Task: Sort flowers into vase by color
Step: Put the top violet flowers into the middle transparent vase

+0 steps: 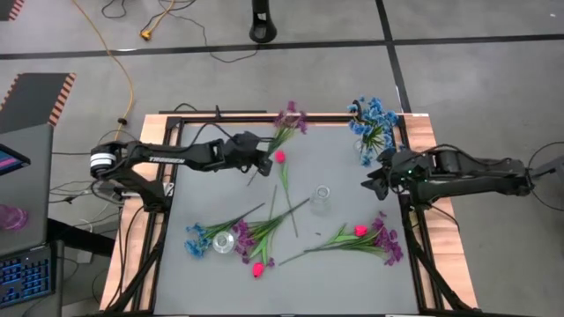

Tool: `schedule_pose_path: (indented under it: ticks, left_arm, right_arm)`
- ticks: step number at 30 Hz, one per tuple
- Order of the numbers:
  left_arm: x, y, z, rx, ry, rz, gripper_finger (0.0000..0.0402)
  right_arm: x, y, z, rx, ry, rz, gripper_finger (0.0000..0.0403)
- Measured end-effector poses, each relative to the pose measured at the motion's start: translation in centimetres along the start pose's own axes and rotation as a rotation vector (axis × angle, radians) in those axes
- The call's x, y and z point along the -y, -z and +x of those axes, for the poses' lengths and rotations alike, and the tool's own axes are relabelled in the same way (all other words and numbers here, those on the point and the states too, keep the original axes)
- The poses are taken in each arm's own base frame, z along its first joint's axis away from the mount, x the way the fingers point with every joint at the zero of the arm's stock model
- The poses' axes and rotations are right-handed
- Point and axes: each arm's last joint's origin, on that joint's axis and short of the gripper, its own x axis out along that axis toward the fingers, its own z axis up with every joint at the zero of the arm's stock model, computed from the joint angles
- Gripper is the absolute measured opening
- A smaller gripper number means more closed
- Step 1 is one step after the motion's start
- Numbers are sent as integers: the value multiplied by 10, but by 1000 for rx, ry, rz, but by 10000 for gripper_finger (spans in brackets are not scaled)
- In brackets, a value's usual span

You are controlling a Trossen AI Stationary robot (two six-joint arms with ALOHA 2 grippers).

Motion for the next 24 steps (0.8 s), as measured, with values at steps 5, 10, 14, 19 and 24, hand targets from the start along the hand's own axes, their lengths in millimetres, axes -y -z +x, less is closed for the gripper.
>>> schedule_pose_path:
  ticks: [5, 10, 14, 19, 24]
  left_arm:
    - [19, -12, -5, 130, 174, 13, 1]
    - [38, -16, -7, 250, 313, 46, 1]
    - [53, -17, -9, 363, 393, 85, 1]
    - [70, -10, 0, 510, 506, 113, 1]
    - [79, 0, 14, 638, 605, 102, 1]
  right_arm:
    - [-4, -7, -16, 3, -3, 0, 271]
    - [-8, -13, -25, 32, -28, -3, 271]
    - [-9, -14, -28, 40, -34, -21, 271]
    - [-8, -13, -28, 16, -38, -28, 271]
    - [-9, -9, -28, -32, -63, -49, 271]
